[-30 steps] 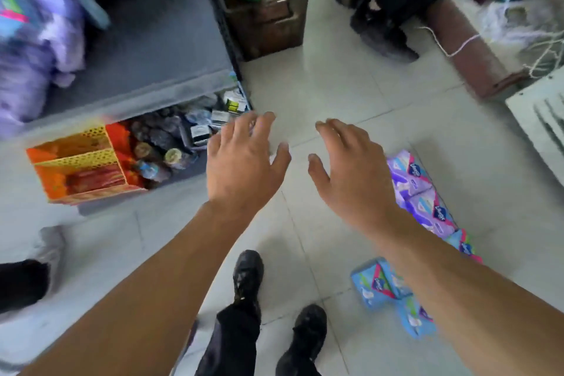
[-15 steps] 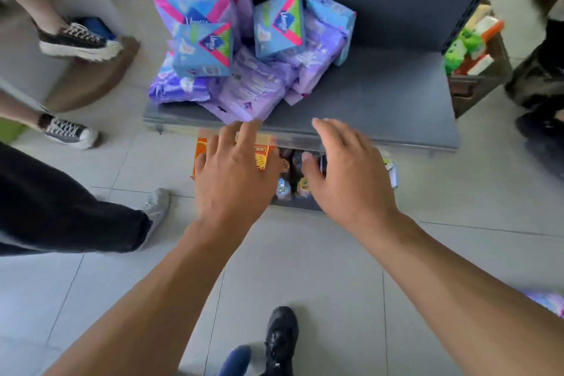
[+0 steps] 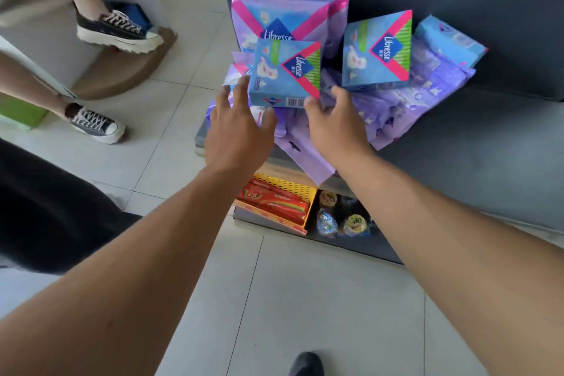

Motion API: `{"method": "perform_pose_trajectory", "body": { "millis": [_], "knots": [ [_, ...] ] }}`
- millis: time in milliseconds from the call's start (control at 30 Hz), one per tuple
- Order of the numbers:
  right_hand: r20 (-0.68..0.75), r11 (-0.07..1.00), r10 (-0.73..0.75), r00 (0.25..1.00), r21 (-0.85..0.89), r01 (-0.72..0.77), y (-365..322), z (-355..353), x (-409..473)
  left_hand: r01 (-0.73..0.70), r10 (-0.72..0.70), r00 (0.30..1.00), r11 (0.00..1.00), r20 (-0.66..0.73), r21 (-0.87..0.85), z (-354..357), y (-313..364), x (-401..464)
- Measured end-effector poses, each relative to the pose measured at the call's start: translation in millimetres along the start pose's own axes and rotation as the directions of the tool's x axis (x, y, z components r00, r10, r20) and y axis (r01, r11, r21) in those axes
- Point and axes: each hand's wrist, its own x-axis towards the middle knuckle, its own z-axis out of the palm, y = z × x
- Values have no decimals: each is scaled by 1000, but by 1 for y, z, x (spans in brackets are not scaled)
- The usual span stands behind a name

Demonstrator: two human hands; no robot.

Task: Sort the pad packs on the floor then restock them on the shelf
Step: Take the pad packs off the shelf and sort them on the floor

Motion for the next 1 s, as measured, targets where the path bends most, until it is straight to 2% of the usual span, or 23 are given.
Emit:
{"method": "perform_pose_trajectory", "body": {
  "millis": [67,167,233,300,400,467,500,567,633,667,833,1000],
  "knots": [
    [1,999,32,999,41,-32,-3,7,12,45,-44,998,998,35,-33,2,-2,9],
    [-33,993,-1,999,121,5,-1,16,20,15,-16,997,1000,70,14,2,2,10],
    [-74,980,15,997,199,0,3,15,18,-7,9,999,999,49,-37,3,5,3],
    [-108,924,83,991,382,-36,9,6,7,-16,17,1000,988,6,-152,5,6,-11],
    [-91,765,166,982,641,-70,26,-28,-26,46,-62,998,926,-30,-374,2,11,-41],
    [-13,727,145,989,679,-97,47,-60,-57,116,-106,993,836,49,-536,-1,21,-65],
    [32,724,129,991,680,-116,58,-76,-74,175,-115,984,773,136,-610,-1,28,-78],
    [81,723,150,985,671,-165,84,-106,-108,325,-78,926,664,369,-674,3,45,-108],
    [61,708,209,976,679,-194,112,-132,-142,416,18,821,664,570,-621,14,64,-142],
    [45,692,233,971,694,-198,125,-145,-160,429,49,780,684,624,-590,23,73,-159],
    [26,613,388,921,739,-279,206,-204,-257,419,104,671,764,734,-491,73,128,-245],
    [-41,549,549,835,771,-323,274,-265,-359,334,195,511,852,837,-402,131,195,-343]
  ]
}}
